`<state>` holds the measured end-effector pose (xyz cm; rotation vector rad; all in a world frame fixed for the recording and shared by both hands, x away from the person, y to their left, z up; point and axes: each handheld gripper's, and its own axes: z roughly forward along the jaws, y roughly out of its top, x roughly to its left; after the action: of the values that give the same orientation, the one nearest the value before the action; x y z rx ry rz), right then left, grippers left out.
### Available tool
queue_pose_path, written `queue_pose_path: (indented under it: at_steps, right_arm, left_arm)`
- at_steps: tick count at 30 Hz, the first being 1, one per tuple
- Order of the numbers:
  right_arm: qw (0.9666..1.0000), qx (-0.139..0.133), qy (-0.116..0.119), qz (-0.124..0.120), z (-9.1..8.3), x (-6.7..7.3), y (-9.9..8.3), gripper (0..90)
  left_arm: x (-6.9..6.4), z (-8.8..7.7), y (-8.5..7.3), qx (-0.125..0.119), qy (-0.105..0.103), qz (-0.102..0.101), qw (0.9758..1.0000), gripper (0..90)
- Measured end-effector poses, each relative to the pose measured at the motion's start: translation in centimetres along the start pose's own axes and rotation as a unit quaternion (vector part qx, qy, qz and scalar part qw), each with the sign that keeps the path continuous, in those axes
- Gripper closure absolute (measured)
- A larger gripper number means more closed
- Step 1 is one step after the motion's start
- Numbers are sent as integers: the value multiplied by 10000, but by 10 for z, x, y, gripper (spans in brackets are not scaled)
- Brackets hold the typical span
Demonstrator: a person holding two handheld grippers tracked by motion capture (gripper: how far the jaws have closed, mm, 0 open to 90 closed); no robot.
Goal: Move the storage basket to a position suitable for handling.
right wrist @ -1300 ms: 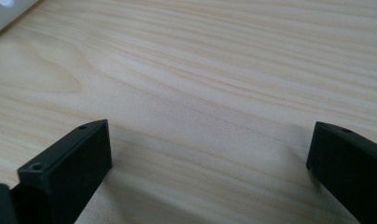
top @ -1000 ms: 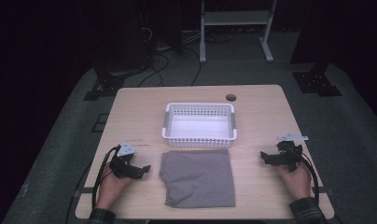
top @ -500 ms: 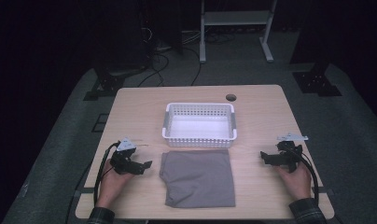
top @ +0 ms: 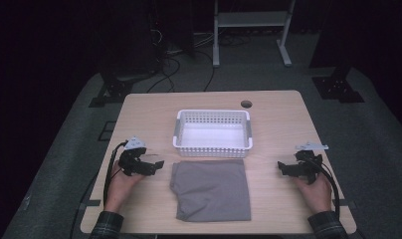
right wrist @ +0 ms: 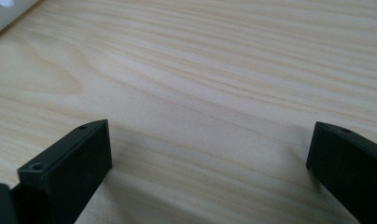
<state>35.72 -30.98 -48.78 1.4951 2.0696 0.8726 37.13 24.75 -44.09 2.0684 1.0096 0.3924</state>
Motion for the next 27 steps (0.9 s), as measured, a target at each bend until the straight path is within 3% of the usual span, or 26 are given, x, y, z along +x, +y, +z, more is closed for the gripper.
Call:
queue_pose_path:
  at_steps: [15,27]
  right_arm:
    - [10000,1,-4,-1,0,0,0,0]
    - [10000,-1,-5,-4,0,0,0,0]
  left_arm:
    - [4,3,33,-74,-134,-103,9998,60]
    - [5,13,60,-1,-99,-200,9998,114]
